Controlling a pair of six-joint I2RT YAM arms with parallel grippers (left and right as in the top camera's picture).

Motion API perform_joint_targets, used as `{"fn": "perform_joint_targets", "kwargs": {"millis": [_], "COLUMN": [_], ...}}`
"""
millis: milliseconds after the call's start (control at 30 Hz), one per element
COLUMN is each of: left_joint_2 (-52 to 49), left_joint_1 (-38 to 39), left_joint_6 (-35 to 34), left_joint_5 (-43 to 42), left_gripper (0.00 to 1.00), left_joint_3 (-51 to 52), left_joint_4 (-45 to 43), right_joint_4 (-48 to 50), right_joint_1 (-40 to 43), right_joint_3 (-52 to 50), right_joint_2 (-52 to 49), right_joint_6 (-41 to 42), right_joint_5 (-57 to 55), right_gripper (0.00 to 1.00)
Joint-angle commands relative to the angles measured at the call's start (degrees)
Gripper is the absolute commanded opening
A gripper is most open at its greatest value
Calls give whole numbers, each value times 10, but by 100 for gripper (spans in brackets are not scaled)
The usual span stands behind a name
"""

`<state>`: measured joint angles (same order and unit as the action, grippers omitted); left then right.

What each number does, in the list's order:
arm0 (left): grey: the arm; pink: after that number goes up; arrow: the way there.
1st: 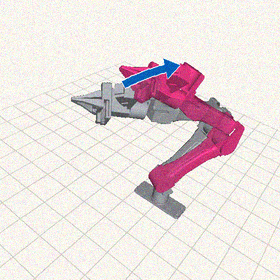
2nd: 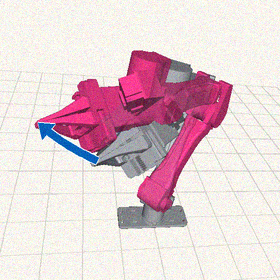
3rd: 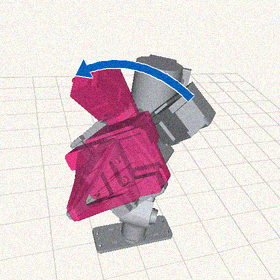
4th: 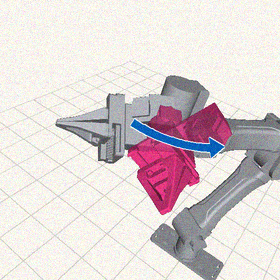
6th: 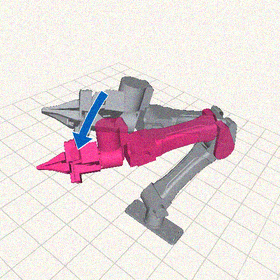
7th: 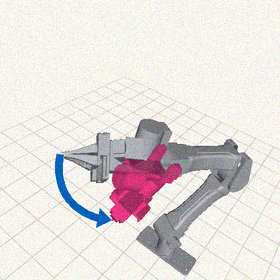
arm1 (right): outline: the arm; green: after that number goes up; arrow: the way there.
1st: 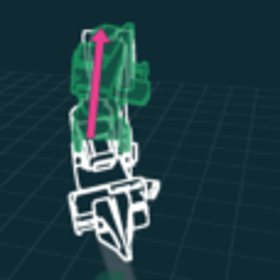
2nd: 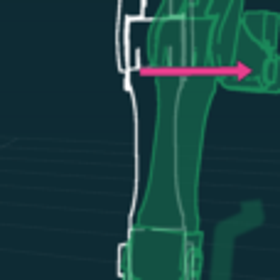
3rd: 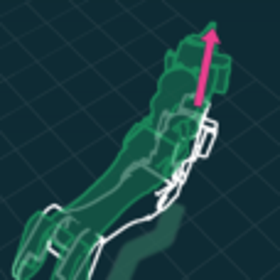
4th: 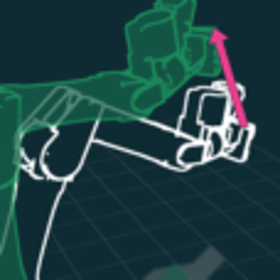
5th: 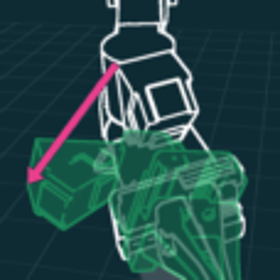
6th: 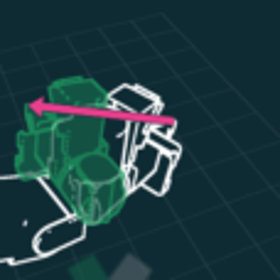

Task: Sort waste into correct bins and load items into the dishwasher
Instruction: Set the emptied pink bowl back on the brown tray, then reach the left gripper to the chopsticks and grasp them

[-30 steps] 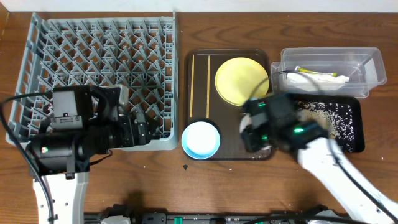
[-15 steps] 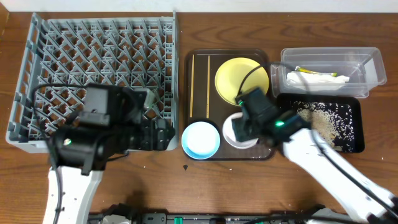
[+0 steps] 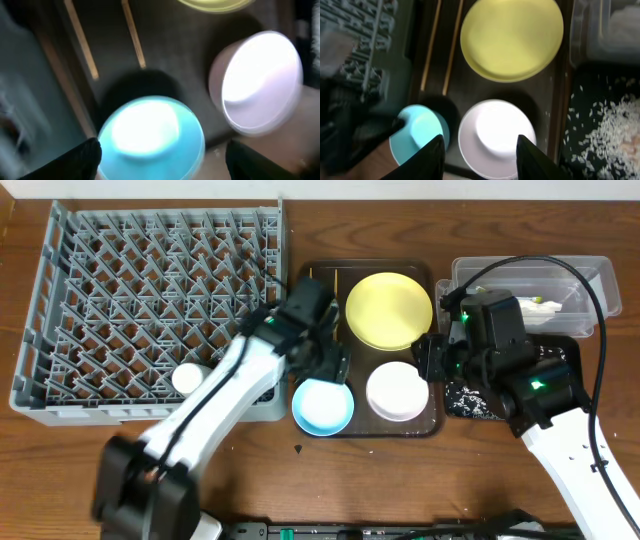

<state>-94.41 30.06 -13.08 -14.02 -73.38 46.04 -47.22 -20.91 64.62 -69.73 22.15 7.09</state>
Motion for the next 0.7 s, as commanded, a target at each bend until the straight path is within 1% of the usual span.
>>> {"fn": "perform_joint_targets", "kwargs": {"millis": [0, 100, 133, 167, 200, 300, 400, 467, 533, 667], "left_joint_2": [-53, -96, -113, -124, -144, -186, -225, -238, -253, -263], "left_joint_1": [-1, -1, -1, -1, -1, -1, -1, 2, 6, 10], "left_joint_6": [-10, -10, -10, -10, -9, -9, -6, -6, -6, -9], "left_joint_5": [43, 51, 54, 61, 87, 160, 164, 162, 160, 160], "left_gripper": [77, 71, 66, 63, 61, 57, 52, 50, 43, 21], "left_joint_3": [-22, -22, -22, -22, -22, -22, -22, -22, -22, -22], "left_joint_4": [-47, -118, -146, -161, -182, -211, -240, -248, -252, -250], "right_joint_4": [-5, -4, -4, -4, -4, -6, -8, -8, -8, -5], "right_joint_1": [6, 6, 6, 6, 6, 5, -2, -7, -14, -26], "right_joint_3": [1, -2, -3, -5, -7, -10, -10, -11, -11, -11], "right_joint_2": [0, 0, 0, 0, 0, -4, -9, -11, -14, -23], "right_joint_6": [7, 8, 8, 8, 12, 12, 12, 14, 14, 14], "right_joint_5": [9, 9, 9, 9, 9, 9, 9, 9, 9, 9], "right_gripper": [43, 41, 41, 41, 41, 39, 38, 38, 38, 37]}}
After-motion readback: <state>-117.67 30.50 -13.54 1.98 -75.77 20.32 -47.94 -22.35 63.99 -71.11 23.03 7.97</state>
